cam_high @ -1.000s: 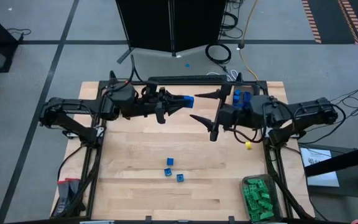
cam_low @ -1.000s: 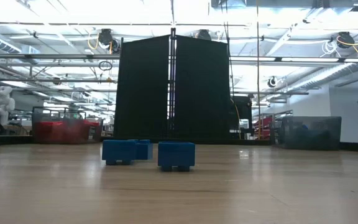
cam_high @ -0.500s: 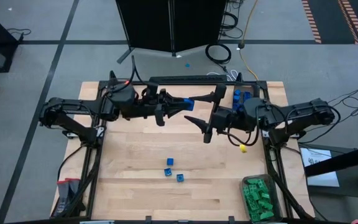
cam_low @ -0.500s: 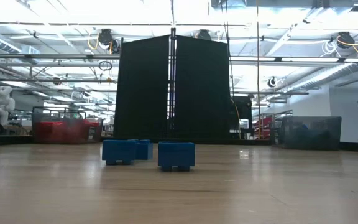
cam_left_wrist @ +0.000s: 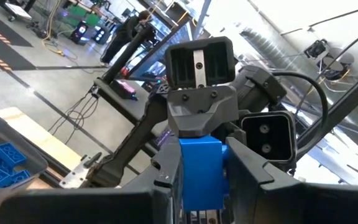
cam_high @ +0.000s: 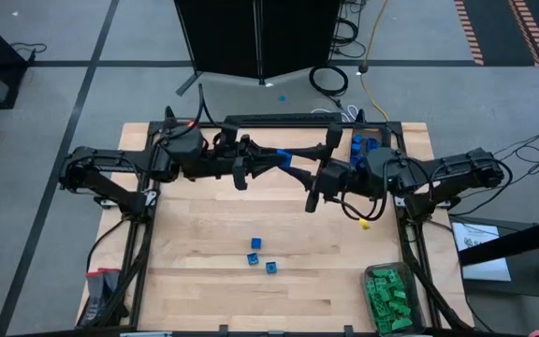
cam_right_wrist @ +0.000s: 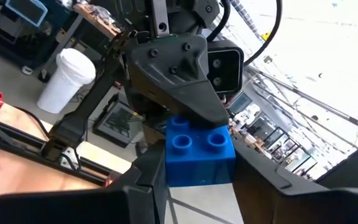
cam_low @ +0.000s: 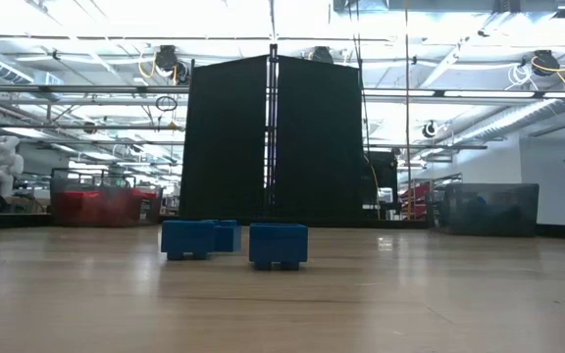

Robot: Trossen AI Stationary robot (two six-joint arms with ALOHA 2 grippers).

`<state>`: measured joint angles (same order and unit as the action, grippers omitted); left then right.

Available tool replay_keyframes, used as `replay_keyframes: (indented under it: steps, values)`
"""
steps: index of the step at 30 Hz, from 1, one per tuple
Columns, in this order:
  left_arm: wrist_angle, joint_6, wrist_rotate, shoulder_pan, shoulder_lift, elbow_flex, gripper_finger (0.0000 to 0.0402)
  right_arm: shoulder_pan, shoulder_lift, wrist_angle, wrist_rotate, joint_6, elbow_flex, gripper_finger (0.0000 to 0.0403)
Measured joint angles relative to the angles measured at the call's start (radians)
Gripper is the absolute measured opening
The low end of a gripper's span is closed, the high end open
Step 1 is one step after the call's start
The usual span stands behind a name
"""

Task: Sort blocks
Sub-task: Put the blue game piece into the top right black bin

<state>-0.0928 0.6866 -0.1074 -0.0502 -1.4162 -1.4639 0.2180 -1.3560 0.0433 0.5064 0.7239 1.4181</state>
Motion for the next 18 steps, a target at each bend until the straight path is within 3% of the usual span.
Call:
replay_keyframes:
  steps: [9, 15, 18]
  values:
    - [-0.004, 0.004, 0.001, 0.000, 0.000, 0.000, 0.0080, 0.001, 0.000, 0.009, 0.025, 0.021, 0.000, 0.0123]
    - [0.000, -0.023, 0.065, 0.000, 0.000, 0.000, 0.0192, 0.003, 0.006, 0.014, 0.053, 0.017, -0.001, 0.0123]
    - [0.030, -0.026, 0.106, 0.001, 0.000, 0.000, 0.0249, 0.012, 0.018, 0.012, 0.124, 0.026, -0.001, 0.0123]
